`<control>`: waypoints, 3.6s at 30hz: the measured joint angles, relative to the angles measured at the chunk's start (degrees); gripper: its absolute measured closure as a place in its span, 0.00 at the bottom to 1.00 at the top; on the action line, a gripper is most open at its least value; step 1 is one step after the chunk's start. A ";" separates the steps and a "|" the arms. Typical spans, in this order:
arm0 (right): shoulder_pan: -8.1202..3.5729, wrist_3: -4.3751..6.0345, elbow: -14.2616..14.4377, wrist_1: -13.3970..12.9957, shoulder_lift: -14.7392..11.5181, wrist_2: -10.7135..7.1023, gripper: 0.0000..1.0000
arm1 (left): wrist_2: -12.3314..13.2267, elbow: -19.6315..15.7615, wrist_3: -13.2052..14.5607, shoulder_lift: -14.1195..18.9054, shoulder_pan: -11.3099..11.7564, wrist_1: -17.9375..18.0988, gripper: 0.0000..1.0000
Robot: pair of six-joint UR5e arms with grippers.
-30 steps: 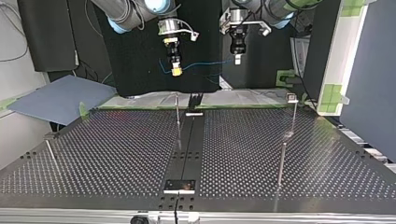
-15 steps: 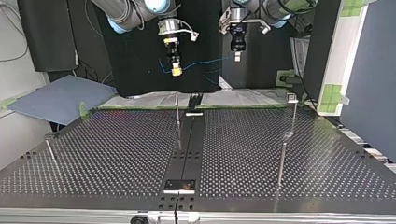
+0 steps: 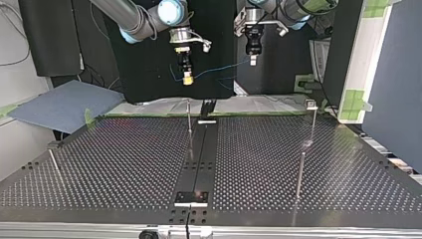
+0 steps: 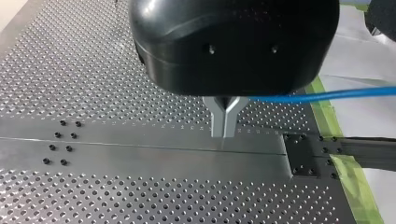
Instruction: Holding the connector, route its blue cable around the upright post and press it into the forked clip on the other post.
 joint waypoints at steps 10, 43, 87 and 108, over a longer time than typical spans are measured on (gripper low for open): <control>-0.02 0.01 -0.66 1.69 5.14 0.01 1.00 | 0.00 0.00 0.00 0.00 0.00 0.00 1.00; 0.59 5.80 -7.62 8.22 -6.29 -1.45 1.00 | -1.07 8.83 -3.82 8.90 3.41 -8.33 1.00; 1.79 5.64 -26.60 26.81 -14.13 -13.41 1.00 | -12.38 24.92 -12.06 28.72 12.07 -28.15 1.00; 2.88 6.67 -36.46 30.46 -14.09 -17.60 1.00 | -2.42 31.80 -14.32 39.18 22.42 -38.58 1.00</control>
